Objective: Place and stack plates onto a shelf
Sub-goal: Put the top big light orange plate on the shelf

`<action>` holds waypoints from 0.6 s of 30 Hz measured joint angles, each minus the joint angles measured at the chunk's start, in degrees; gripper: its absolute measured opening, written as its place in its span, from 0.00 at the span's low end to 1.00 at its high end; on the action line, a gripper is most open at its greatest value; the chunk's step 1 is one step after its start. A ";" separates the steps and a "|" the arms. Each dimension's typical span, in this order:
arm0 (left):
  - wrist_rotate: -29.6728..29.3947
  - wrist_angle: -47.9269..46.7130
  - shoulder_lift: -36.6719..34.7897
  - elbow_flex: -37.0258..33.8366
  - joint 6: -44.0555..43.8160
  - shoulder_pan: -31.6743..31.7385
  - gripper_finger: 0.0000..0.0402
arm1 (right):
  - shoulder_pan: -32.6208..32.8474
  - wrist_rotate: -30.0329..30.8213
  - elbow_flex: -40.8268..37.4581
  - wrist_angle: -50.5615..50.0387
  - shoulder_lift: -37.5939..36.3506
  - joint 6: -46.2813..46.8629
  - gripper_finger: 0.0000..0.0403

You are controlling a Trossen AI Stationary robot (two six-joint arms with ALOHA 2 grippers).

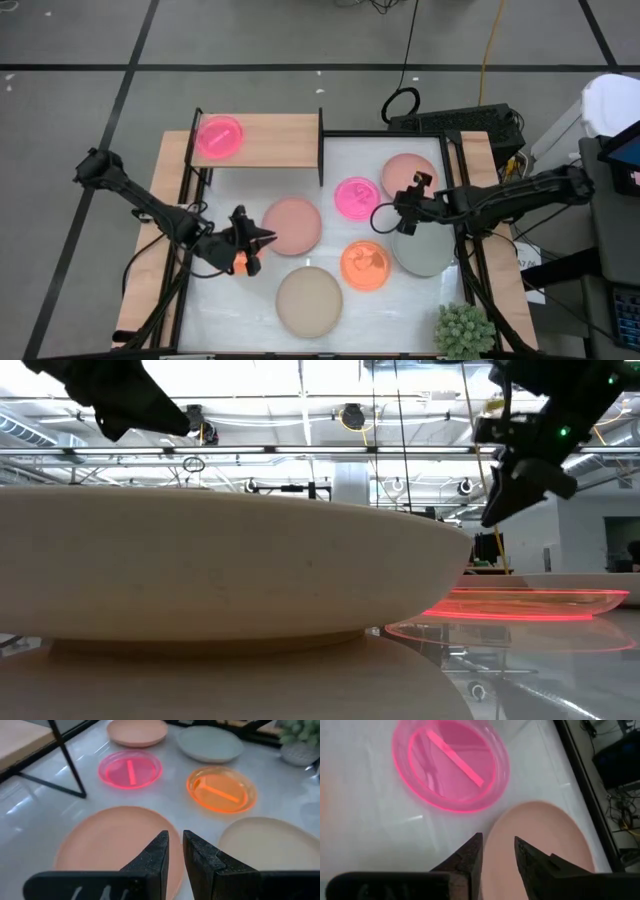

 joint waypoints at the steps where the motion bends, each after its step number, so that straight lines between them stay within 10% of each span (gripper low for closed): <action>1: -0.37 2.35 0.00 -1.04 0.33 -0.25 0.16 | -0.48 -0.02 -0.54 0.66 0.00 -0.67 0.25; 18: -2.57 25.20 0.89 -9.56 5.29 -4.97 0.16 | -9.87 -10.85 -4.51 6.96 0.60 -8.29 0.30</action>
